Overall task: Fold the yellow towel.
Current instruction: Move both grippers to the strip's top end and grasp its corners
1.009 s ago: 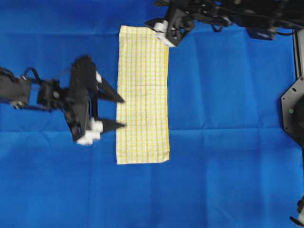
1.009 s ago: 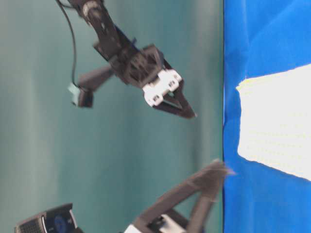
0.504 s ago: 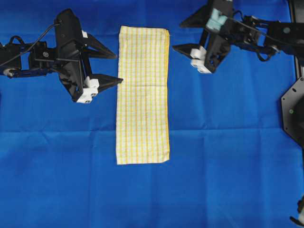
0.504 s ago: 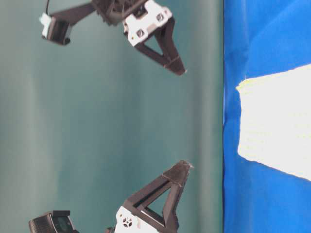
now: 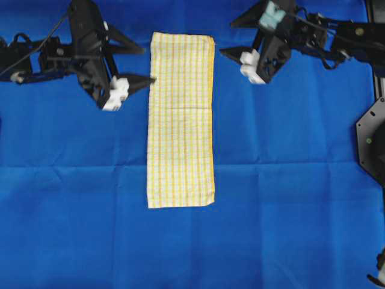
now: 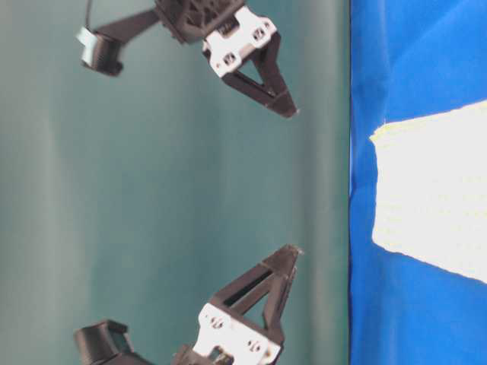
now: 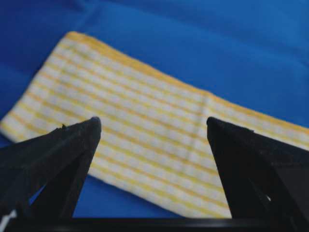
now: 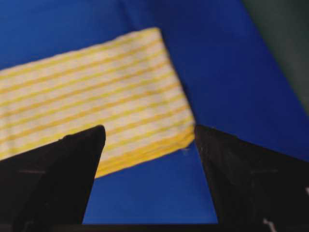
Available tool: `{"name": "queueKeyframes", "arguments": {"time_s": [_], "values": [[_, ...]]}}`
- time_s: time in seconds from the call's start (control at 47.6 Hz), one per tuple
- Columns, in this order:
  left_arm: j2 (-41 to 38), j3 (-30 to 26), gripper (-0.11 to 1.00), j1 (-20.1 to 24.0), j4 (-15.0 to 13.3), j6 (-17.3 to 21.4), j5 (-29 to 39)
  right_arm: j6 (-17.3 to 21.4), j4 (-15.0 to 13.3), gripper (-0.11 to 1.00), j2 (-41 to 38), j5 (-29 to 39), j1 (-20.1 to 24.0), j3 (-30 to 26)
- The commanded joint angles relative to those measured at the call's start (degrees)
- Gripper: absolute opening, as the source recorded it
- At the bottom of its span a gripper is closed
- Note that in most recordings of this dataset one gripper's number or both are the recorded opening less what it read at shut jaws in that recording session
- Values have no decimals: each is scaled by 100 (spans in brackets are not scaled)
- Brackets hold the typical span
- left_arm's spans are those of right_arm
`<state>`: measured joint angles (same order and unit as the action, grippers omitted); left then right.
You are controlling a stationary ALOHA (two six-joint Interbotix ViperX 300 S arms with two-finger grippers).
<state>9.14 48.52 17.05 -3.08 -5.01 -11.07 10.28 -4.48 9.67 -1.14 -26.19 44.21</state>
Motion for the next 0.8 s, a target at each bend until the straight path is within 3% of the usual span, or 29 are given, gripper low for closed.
{"name": "queueKeyframes", "arguments": {"time_s": [0.0, 0.399, 0.777], "values": [[-123, -123, 90, 264, 18, 97, -185, 18, 26, 78, -167, -26, -141, -281], [-1345, -554, 91, 1090, 18, 255, -633, 26, 237, 81, -1441, 62, -536, -932], [-2602, -940, 91, 1283, -9, 229, -1195, 26, 536, 81, -2145, 44, -545, -1151]]}}
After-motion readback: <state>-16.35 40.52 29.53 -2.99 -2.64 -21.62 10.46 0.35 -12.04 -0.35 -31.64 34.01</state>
